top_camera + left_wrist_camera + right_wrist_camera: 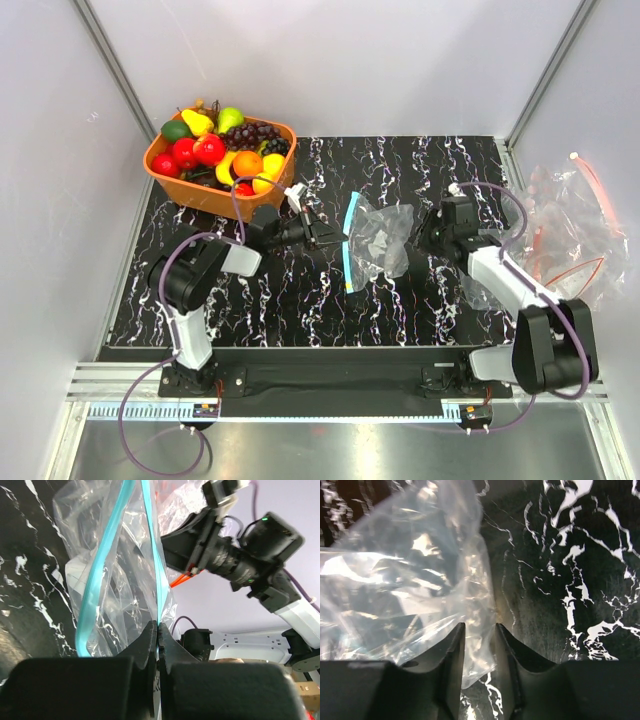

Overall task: Place the food in the zip-top bag and seal the zipper
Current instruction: Adjust the zipper food storage bag at the center of the board.

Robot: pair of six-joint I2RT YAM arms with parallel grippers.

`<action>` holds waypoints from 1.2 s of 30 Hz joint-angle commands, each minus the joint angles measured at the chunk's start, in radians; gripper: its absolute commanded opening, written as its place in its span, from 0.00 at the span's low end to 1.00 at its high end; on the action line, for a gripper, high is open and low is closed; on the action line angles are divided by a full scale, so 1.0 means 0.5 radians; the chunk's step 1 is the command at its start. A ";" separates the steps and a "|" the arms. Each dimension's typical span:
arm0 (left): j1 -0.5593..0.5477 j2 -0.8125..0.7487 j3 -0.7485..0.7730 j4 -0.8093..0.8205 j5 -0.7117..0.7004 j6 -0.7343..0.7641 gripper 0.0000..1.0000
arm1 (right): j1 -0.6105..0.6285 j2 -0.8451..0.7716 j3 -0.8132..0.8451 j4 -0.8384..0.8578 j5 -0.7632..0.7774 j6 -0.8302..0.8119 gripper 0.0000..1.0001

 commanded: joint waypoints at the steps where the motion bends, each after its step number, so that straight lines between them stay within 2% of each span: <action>1: -0.057 -0.137 0.101 -0.137 0.000 0.135 0.00 | -0.011 -0.183 0.149 -0.123 -0.067 -0.116 0.40; 5: -0.103 -0.223 0.187 -0.492 -0.095 0.355 0.00 | -0.008 -0.391 0.208 -0.172 -0.325 -0.193 0.44; 10: -0.182 -0.386 0.300 -0.938 -0.252 0.626 0.00 | 0.011 -0.447 0.376 -0.267 -0.736 -0.202 0.48; 14: -0.247 -0.490 0.405 -1.309 -0.429 0.840 0.00 | 0.081 -0.423 0.481 -0.319 -0.850 -0.132 0.49; 20: -0.333 -0.582 0.549 -1.579 -0.558 0.982 0.00 | 0.195 -0.395 0.582 -0.329 -0.924 0.055 0.45; 28: -0.422 -0.613 0.669 -1.758 -0.691 1.105 0.00 | 0.305 -0.282 0.662 -0.374 -0.820 0.138 0.45; 36: -0.523 -0.626 0.739 -1.890 -0.868 1.221 0.00 | 0.455 -0.150 0.806 -0.620 -0.424 0.105 0.52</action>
